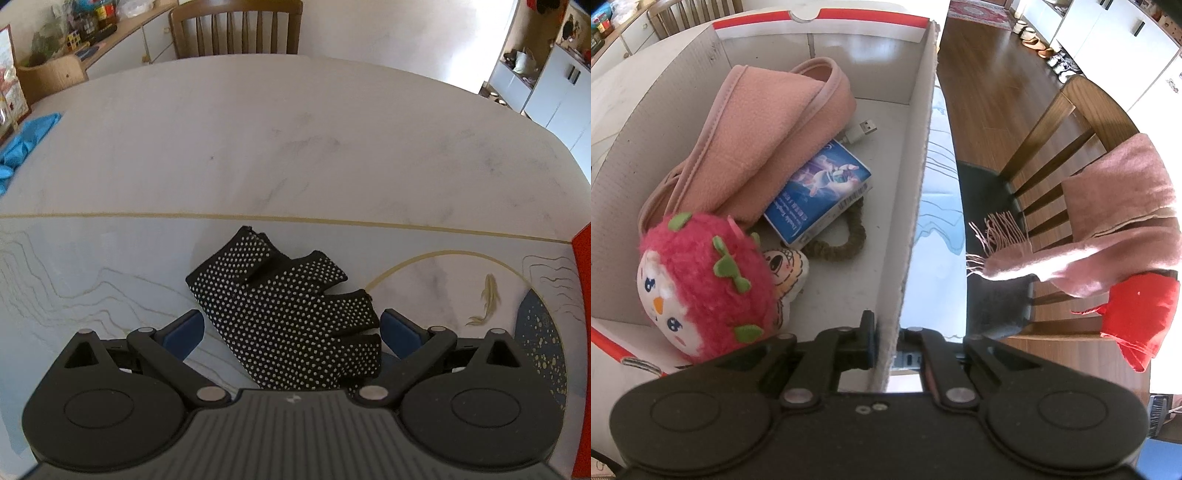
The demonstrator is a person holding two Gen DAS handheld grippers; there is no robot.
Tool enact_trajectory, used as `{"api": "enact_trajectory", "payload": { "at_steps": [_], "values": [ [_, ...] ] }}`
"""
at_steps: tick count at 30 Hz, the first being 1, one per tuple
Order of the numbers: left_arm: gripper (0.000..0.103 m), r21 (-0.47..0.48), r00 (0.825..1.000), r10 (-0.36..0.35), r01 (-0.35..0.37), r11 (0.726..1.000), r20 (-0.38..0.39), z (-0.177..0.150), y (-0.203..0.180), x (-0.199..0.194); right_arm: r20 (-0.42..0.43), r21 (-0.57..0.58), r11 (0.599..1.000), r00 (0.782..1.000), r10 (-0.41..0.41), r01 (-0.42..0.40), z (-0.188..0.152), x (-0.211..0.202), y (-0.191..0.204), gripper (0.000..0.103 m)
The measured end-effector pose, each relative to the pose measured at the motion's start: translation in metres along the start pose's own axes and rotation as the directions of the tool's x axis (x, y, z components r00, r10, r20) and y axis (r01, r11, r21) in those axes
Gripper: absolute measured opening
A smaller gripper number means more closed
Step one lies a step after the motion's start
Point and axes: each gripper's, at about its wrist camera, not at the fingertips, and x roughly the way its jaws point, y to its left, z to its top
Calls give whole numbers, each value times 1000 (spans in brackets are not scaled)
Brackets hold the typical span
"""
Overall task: Organize objects
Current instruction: 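Grasp the black dotted gloves with the left gripper and lift them, then carry the black dotted gloves toward the box with the left gripper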
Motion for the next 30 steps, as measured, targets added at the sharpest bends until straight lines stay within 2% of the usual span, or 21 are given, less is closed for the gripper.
{"api": "enact_trajectory", "payload": {
  "at_steps": [7,9,13,15,17,23,30],
  "values": [
    [84,-23,1000,6,-6,1000,6,-4,5,0,0,1,1000,1000,0,0,0,0,0,5],
    [71,-22,1000,14,-14,1000,10,-4,4,-2,1,0,1000,1000,0,0,0,0,0,5],
    [53,-38,1000,6,-6,999,18,-4,8,-8,2,-2,1000,1000,-1,1,1,0,0,5],
    [37,-38,1000,3,-2,999,27,-5,8,-13,3,-4,1000,1000,-2,2,1,0,1,5],
    [31,-30,999,4,-3,1000,34,-6,7,-18,4,-6,1000,1000,-4,4,1,-1,2,5],
    [17,17,999,12,-12,1000,36,-12,1,-32,11,-15,1000,1000,-3,3,0,-3,3,5],
    [15,40,997,-19,16,999,71,-21,-8,-60,22,-25,1000,1000,3,-2,-2,-5,3,5]
  ]
}}
